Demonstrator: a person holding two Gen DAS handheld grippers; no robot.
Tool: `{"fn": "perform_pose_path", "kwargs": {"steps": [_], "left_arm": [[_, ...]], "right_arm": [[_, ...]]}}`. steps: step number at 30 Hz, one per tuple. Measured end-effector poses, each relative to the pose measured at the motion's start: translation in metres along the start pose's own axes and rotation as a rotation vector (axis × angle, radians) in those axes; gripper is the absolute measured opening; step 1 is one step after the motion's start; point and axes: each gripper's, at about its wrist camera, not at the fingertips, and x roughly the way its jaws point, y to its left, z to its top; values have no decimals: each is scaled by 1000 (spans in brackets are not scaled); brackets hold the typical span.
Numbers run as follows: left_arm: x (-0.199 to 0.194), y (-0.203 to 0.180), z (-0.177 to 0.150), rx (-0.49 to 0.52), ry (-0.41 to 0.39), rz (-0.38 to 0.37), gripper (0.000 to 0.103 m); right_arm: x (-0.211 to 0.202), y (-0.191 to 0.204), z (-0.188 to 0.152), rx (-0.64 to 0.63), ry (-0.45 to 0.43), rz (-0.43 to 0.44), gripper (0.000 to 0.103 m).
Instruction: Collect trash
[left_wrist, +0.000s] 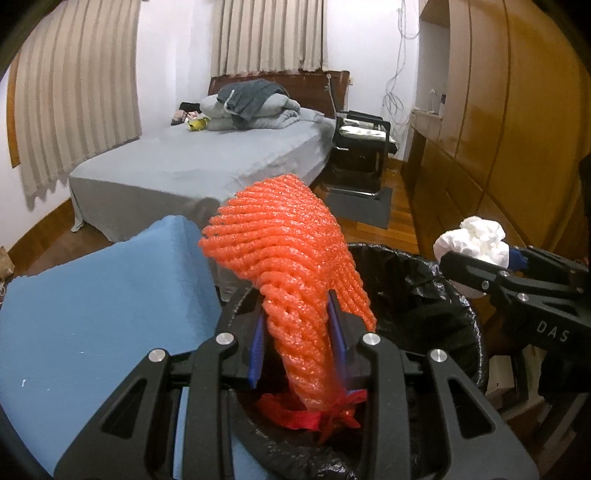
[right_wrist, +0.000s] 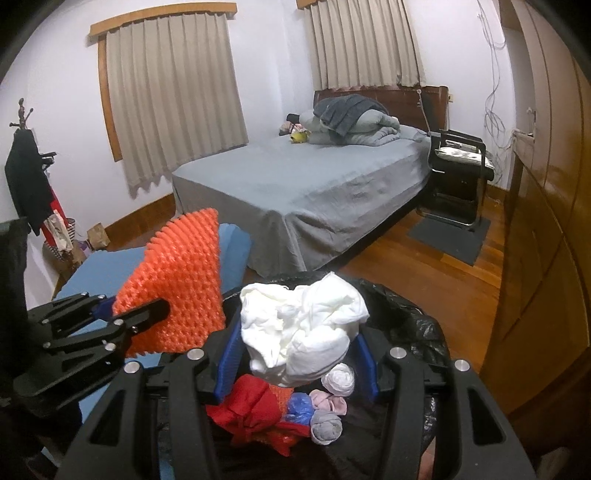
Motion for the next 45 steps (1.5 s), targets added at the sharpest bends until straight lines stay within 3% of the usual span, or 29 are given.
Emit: {"fn": "perform_pose_path", "kwargs": {"steps": [3, 8, 10, 16, 21, 33, 45], "left_arm": [[6, -2, -1, 7, 11, -9, 33], [18, 1, -2, 4, 30, -27, 56], [20, 3, -3, 4, 36, -18, 58], [11, 20, -6, -22, 25, 20, 75], [-11, 34, -6, -44, 3, 60, 87], [-85, 57, -14, -107, -54, 160, 95], [-124, 50, -13, -137, -96, 184, 97]], "right_arm": [[5, -4, 0, 5, 9, 1, 56], [18, -12, -1, 10, 26, -18, 64], [24, -15, -2, 16, 36, -26, 65], [17, -17, -2, 14, 18, -40, 90], [7, -13, -3, 16, 14, -30, 97], [-35, 23, 1, -17, -20, 25, 97], [-61, 62, 10, -57, -28, 61, 97]]}}
